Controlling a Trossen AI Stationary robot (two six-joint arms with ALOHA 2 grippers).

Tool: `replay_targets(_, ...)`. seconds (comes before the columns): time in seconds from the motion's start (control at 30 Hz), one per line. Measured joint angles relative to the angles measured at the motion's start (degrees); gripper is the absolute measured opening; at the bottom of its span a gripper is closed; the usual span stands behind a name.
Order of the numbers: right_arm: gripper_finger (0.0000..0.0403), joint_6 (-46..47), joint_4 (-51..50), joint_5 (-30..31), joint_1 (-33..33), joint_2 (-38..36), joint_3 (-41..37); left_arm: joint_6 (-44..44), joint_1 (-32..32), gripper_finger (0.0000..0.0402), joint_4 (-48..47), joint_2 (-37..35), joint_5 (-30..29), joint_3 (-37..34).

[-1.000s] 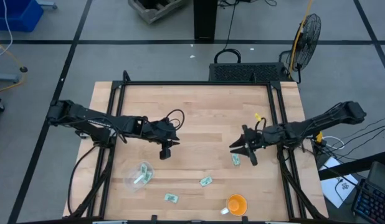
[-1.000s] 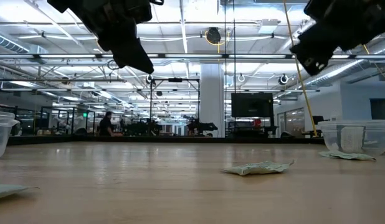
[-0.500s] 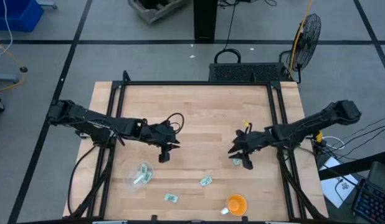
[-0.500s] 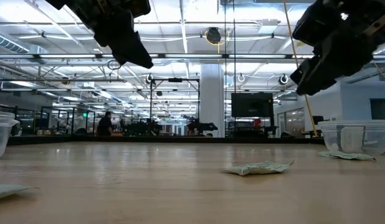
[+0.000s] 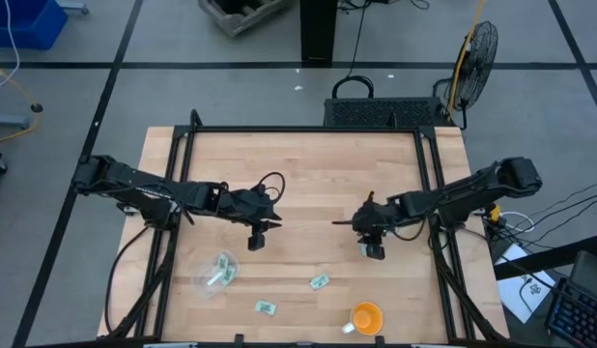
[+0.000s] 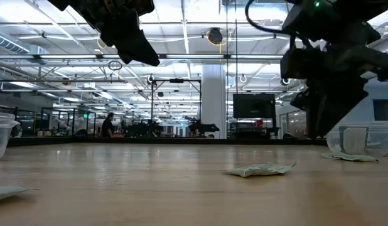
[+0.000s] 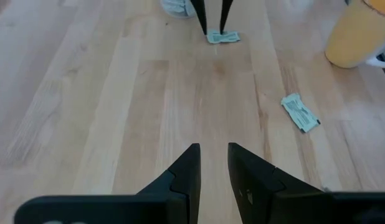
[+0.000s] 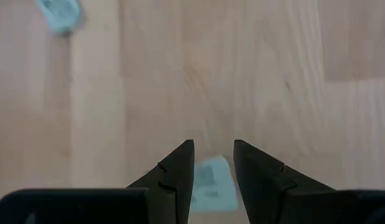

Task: Pick and place Stevia / Truvia into bins
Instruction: Put the white stevia packet into the circle transparent container

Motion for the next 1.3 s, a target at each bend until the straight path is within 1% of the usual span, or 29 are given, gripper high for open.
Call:
replay_targets(0.1, 0.0105, -0.69, -1.39, -1.07, -1.29, 1.1, 0.26, 0.0, -0.02, 0.0086, 0.0, 0.0, 0.01, 0.0)
replay_targets(0.2, 0.0105, 0.13, -1.39, -5.64, -2.72, 2.1, 0.28, 0.0, 0.0, 0.0086, 0.02, 0.0, -0.06, 0.0)
replay_targets(0.27, 0.0105, 0.2, -1.4, -7.28, -3.27, 2.92, 0.3, 0.0, 0.0, 0.0086, 0.0, 0.0, -0.54, 0.0)
replay_targets(0.43, 0.0105, -0.62, -1.5, -7.36, -4.08, 4.71, 0.33, -0.01, 0.0, 0.0086, 0.0, 0.0, -3.37, 0.0)
replay_targets(0.63, 0.0105, -1.02, -1.82, -7.38, -4.2, 6.4, 0.39, 1.55, 0.0, 0.0086, -0.02, 0.0, -3.44, 0.0)
replay_targets(1.03, 0.0105, -0.02, -3.29, -7.48, -4.11, 3.44, 0.3, 2.47, 0.0, 0.0086, -0.02, 0.0, -3.43, 0.0)
replay_targets(1.2, 0.0105, -2.01, -3.16, -7.5, -4.09, 1.74, 0.93, 2.47, 0.0, 0.0086, -0.02, 0.0, -3.44, 0.0)
replay_targets(1.3, 0.0105, -5.9, -2.63, -7.5, -3.83, 0.61, 2.95, 2.52, -0.01, 0.0086, -0.02, 0.02, -3.43, 0.0)
